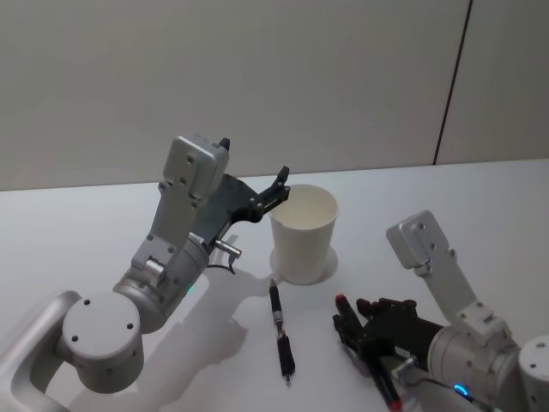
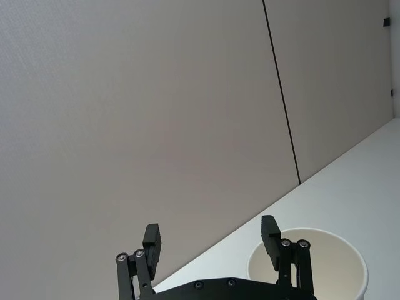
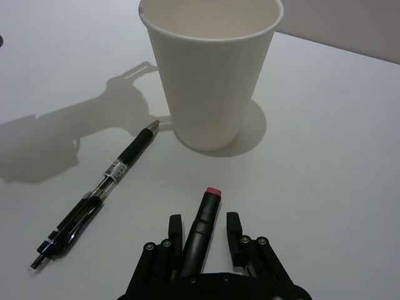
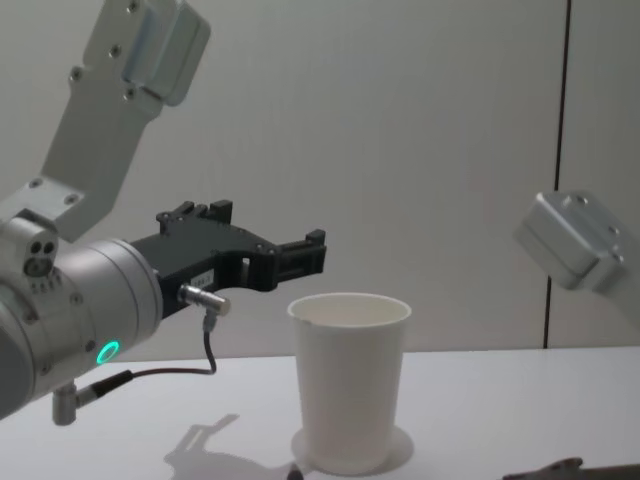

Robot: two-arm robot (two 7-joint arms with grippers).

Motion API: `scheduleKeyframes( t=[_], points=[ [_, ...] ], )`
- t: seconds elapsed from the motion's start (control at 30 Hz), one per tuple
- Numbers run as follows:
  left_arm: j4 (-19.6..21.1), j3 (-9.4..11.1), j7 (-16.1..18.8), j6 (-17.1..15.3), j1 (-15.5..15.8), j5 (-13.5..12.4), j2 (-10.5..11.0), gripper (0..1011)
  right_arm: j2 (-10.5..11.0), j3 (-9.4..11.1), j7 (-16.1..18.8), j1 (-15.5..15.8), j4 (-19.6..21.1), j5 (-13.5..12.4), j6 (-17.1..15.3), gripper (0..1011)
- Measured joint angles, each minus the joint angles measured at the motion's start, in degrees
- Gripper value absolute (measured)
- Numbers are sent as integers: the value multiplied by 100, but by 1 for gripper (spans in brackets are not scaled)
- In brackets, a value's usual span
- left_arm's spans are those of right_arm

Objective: Place the pen into the pen holder.

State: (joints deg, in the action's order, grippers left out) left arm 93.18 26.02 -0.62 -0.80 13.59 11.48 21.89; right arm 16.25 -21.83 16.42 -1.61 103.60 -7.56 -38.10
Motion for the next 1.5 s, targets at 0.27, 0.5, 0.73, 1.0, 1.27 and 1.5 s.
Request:
scheduleKeyframes(
  t=[0.27, 0.5, 0.73, 1.0, 1.27, 1.5],
  points=[
    [0, 0, 0, 0, 0, 0, 0, 1001, 0, 0, 0, 0, 0, 0, -4, 376],
    [0, 0, 0, 0, 0, 0, 0, 1001, 0, 0, 0, 0, 0, 0, -5, 330],
    [0, 0, 0, 0, 0, 0, 0, 1001, 0, 0, 0, 0, -1, 0, -5, 280],
    [0, 0, 0, 0, 0, 0, 0, 1001, 0, 0, 0, 0, -1, 0, -5, 234],
    [0, 0, 0, 0, 0, 0, 0, 1001, 0, 0, 0, 0, 0, 0, -6, 191],
    [0, 0, 0, 0, 0, 0, 0, 1001, 0, 0, 0, 0, 0, 0, -6, 185]
  ],
)
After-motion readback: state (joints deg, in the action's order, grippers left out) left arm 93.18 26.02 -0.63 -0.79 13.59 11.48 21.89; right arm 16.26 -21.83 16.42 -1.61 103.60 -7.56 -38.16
